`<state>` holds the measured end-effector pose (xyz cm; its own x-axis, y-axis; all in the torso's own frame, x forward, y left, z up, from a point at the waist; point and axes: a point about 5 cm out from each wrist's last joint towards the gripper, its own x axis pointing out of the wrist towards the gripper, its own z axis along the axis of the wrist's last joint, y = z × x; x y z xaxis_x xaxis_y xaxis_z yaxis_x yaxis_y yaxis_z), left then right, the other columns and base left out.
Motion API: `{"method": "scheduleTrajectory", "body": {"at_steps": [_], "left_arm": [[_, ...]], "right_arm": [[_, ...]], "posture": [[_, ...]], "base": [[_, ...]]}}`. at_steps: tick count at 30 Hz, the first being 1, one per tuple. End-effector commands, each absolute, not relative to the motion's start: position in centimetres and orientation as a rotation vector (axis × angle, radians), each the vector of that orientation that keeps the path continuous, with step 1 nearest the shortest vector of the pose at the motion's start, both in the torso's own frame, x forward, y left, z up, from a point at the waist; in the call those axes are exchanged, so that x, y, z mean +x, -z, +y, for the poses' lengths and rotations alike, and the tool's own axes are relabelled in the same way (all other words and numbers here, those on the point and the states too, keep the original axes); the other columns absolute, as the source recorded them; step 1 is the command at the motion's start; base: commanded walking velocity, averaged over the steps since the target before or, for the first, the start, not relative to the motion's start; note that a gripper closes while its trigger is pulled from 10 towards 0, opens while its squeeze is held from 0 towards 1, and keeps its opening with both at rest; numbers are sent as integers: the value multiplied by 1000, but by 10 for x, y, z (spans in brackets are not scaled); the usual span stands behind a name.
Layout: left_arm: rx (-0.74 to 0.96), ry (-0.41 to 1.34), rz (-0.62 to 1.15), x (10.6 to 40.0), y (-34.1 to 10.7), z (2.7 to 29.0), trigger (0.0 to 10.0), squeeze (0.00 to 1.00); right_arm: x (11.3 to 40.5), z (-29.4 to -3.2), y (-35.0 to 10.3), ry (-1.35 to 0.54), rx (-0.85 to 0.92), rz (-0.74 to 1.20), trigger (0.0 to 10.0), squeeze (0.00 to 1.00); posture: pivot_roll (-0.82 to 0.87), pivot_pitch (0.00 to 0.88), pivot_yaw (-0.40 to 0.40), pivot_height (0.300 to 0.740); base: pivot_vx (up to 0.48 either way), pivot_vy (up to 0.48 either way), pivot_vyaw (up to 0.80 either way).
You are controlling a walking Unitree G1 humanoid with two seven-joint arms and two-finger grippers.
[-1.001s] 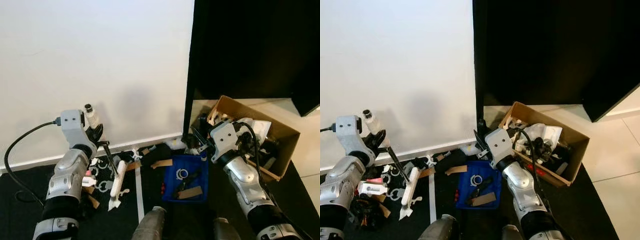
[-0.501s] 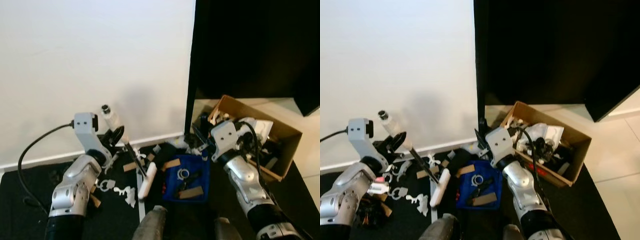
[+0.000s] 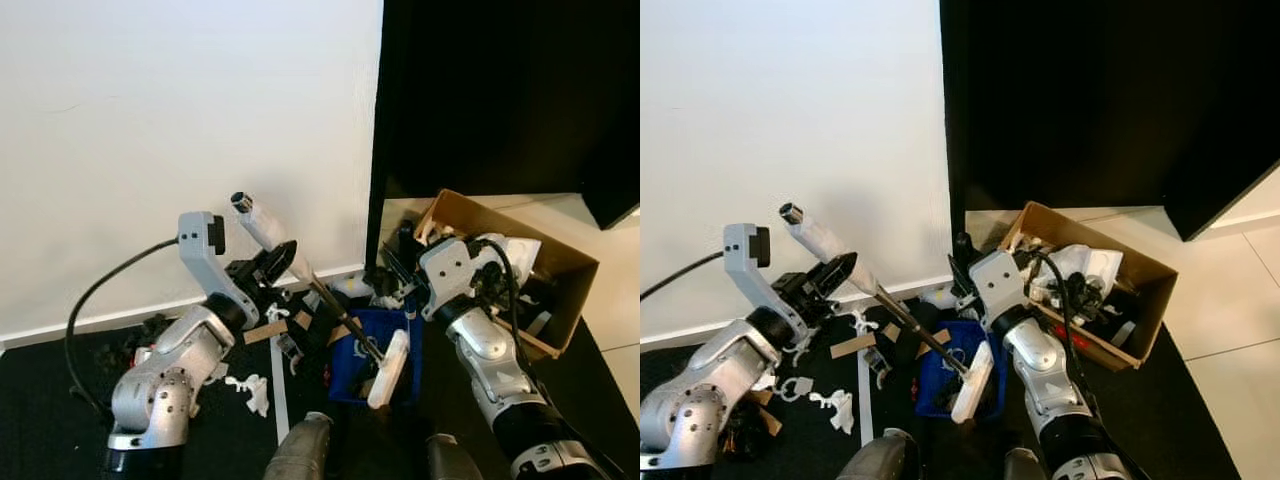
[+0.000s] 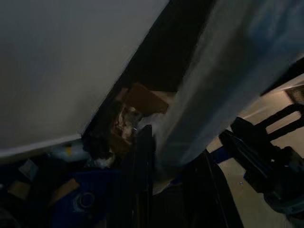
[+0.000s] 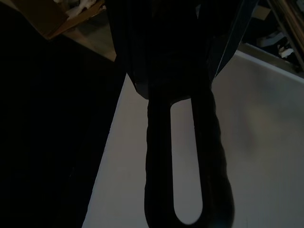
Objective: Sweep floor
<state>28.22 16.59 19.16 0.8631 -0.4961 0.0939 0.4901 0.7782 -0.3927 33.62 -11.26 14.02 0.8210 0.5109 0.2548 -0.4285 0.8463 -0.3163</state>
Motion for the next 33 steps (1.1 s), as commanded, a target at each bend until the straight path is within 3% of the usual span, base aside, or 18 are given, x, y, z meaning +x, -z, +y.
{"method": "scheduleTrajectory", "body": {"at_steps": [1,10,21,27,29,33], "left_arm": [[-318,515,-57,280,-212,185,10000,102],[-141,375,-134,309,-234,228,10000,98],[-83,244,4,362,-178,229,10000,125],[0,188,81,366,-156,231,10000,180],[-18,186,98,365,-150,232,10000,188],[-217,256,152,358,-129,224,10000,169]], "right_arm": [[331,-110,-125,-517,-237,-285,10000,0],[331,-108,-125,-521,-230,-289,10000,0],[330,-106,-128,-520,-228,-300,10000,0],[327,-112,-129,-504,-233,-309,10000,0],[326,-114,-129,-500,-236,-309,10000,0],[325,-118,-129,-487,-240,-309,10000,0]], "posture": [[131,366,123,740],[142,380,119,740],[106,404,127,740],[84,406,137,740],[75,406,139,740],[68,410,136,740]], "base": [[0,0,0],[0,0,0],[0,0,0],[0,0,0],[0,0,0],[0,0,0]]}}
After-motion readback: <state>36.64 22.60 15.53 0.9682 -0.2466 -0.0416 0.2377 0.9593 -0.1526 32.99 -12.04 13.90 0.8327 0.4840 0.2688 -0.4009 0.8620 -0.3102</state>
